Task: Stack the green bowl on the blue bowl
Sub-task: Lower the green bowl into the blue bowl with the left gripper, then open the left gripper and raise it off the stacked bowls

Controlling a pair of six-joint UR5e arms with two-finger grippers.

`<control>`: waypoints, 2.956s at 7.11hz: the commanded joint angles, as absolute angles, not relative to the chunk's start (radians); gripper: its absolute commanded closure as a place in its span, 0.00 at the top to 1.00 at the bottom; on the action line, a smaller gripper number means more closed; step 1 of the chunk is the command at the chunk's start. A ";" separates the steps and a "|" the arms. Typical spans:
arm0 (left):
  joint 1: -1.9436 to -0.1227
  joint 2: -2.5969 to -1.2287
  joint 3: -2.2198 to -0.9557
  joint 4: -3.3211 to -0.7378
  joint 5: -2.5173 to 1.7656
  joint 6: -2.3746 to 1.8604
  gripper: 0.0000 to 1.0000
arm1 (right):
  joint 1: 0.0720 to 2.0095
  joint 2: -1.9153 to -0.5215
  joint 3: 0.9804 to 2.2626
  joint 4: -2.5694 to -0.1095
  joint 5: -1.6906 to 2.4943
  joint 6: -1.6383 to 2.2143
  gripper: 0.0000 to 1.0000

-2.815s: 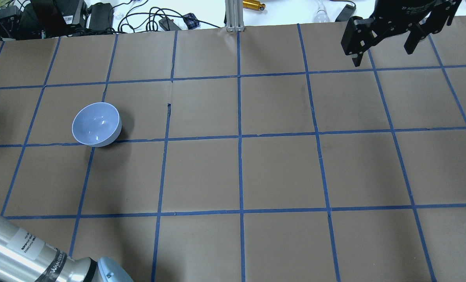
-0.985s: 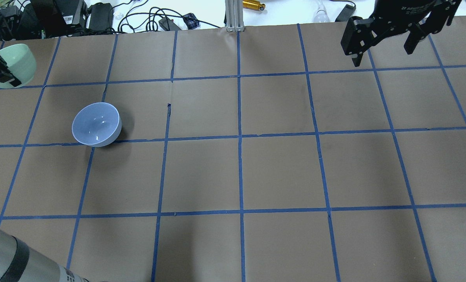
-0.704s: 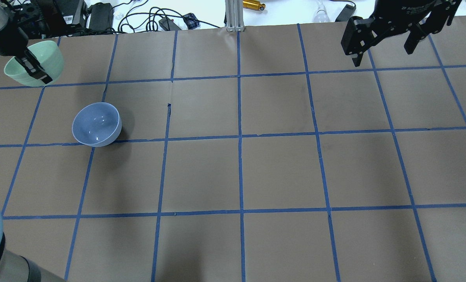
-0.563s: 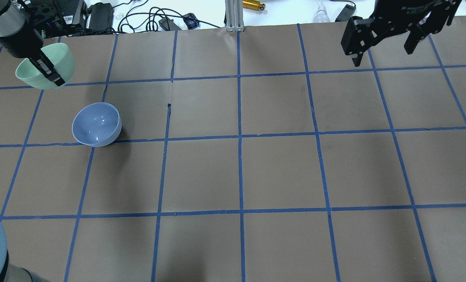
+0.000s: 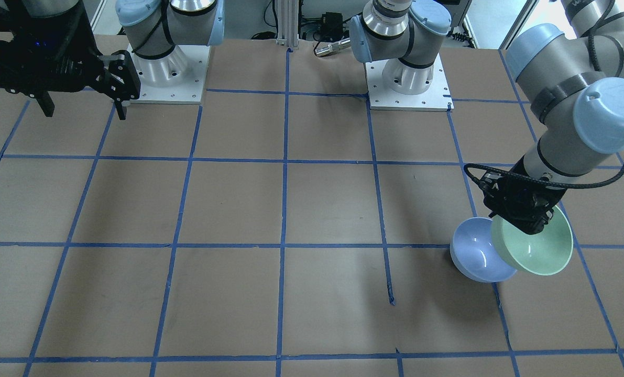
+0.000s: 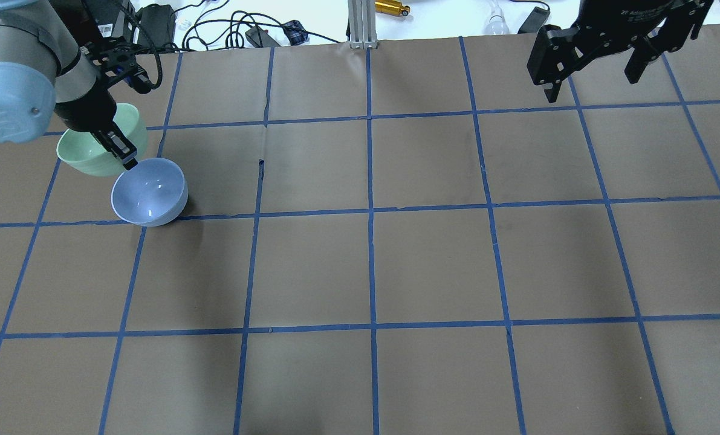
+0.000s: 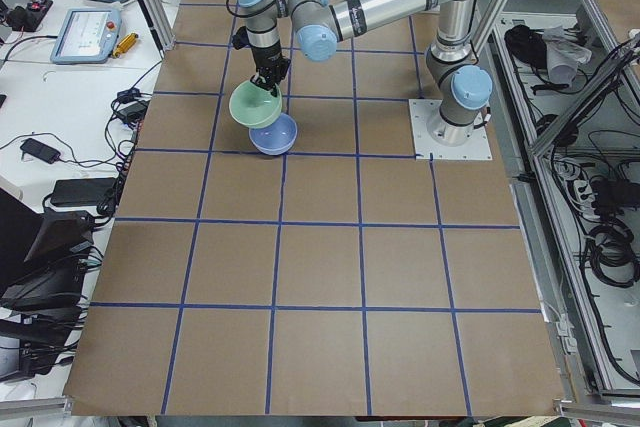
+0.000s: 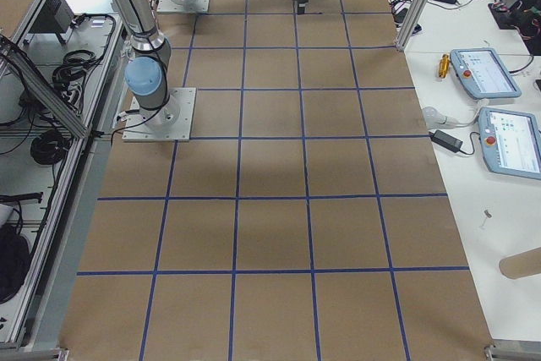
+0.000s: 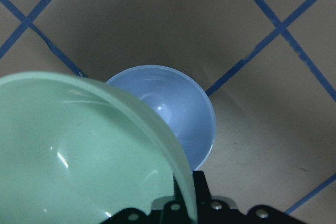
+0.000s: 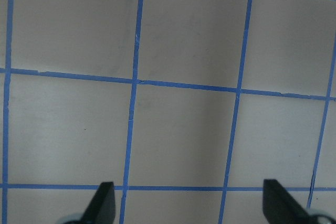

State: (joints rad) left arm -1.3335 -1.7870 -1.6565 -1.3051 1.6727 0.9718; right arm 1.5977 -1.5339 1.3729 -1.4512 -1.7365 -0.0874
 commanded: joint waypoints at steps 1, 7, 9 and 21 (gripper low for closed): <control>-1.341 -1.821 -1.693 -1.238 1.678 0.927 0.00 | 1.597 -1.534 1.373 -1.451 -1.736 -0.087 1.00; -1.339 -1.830 -1.825 -1.109 1.674 0.931 0.00 | 1.598 -1.534 1.373 -1.451 -1.736 -0.087 1.00; -1.339 -1.835 -1.827 -1.111 1.672 0.920 0.70 | 1.598 -1.534 1.373 -1.451 -1.736 -0.087 1.00; -1.543 -1.614 -1.588 -1.563 1.527 0.042 1.00 | 1.598 -1.534 1.373 -1.451 -1.736 -0.087 1.00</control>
